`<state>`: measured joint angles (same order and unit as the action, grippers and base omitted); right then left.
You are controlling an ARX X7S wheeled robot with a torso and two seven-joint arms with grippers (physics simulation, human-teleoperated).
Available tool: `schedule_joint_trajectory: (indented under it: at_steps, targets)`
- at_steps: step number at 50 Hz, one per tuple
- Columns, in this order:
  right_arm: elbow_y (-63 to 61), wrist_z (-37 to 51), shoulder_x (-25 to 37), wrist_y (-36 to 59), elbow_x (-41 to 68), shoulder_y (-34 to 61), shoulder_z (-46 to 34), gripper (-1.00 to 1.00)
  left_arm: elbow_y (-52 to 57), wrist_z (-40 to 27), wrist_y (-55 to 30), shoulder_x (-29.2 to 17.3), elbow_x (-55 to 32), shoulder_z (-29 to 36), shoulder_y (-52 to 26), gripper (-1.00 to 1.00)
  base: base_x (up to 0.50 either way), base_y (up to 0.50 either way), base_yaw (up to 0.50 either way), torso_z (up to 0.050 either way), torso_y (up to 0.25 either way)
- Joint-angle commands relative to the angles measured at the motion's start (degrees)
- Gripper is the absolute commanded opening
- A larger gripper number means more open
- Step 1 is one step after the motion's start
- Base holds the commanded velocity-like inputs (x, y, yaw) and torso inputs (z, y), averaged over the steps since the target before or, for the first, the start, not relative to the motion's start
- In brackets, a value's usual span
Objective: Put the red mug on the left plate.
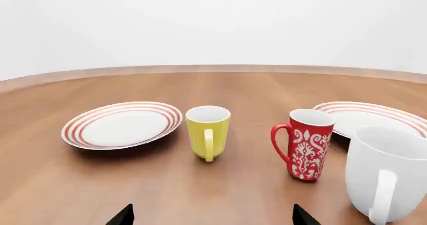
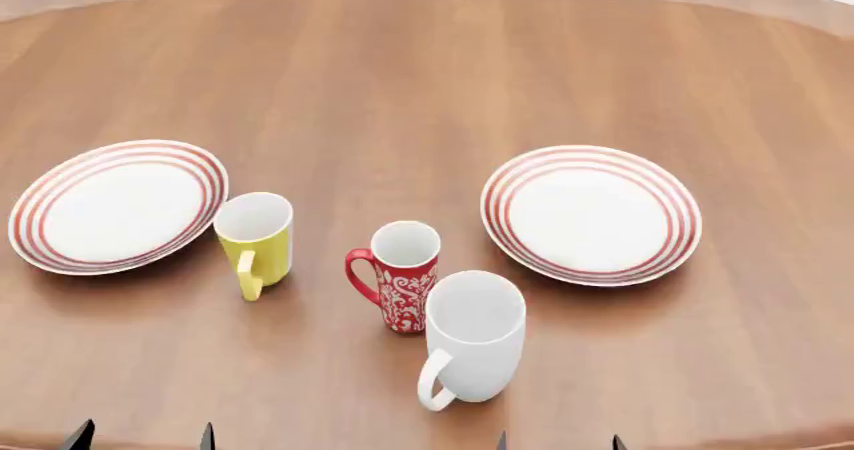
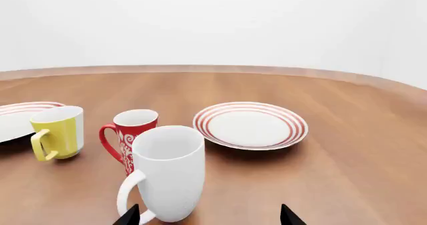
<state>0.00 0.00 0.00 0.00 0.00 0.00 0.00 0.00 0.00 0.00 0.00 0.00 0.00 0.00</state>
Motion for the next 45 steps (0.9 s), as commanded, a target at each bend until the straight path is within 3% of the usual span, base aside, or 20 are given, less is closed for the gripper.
schedule_joint_trajectory:
  at_steps: [1,11,45]
  targets:
    - [0.4,1.0,0.9,0.8,1.5,0.4,-0.7,1.00,0.0,-1.0,-0.1,-0.9,-0.9,1.2,-0.1,1.00,0.00,0.00,0.00,0.000,0.000]
    - [0.8,2.9,2.8,-1.0,1.9,0.2,-3.5,1.00,-0.6,-2.8,0.3,-2.6,-2.6,3.1,-0.3,1.00,0.00,0.07,0.00,0.000,0.000]
    - [0.8,5.5,5.5,-2.3,3.6,0.0,-7.1,1.00,-1.2,-5.7,0.3,-5.3,-4.6,6.4,-0.7,1.00,0.13,0.37,0.00,0.000,0.000]
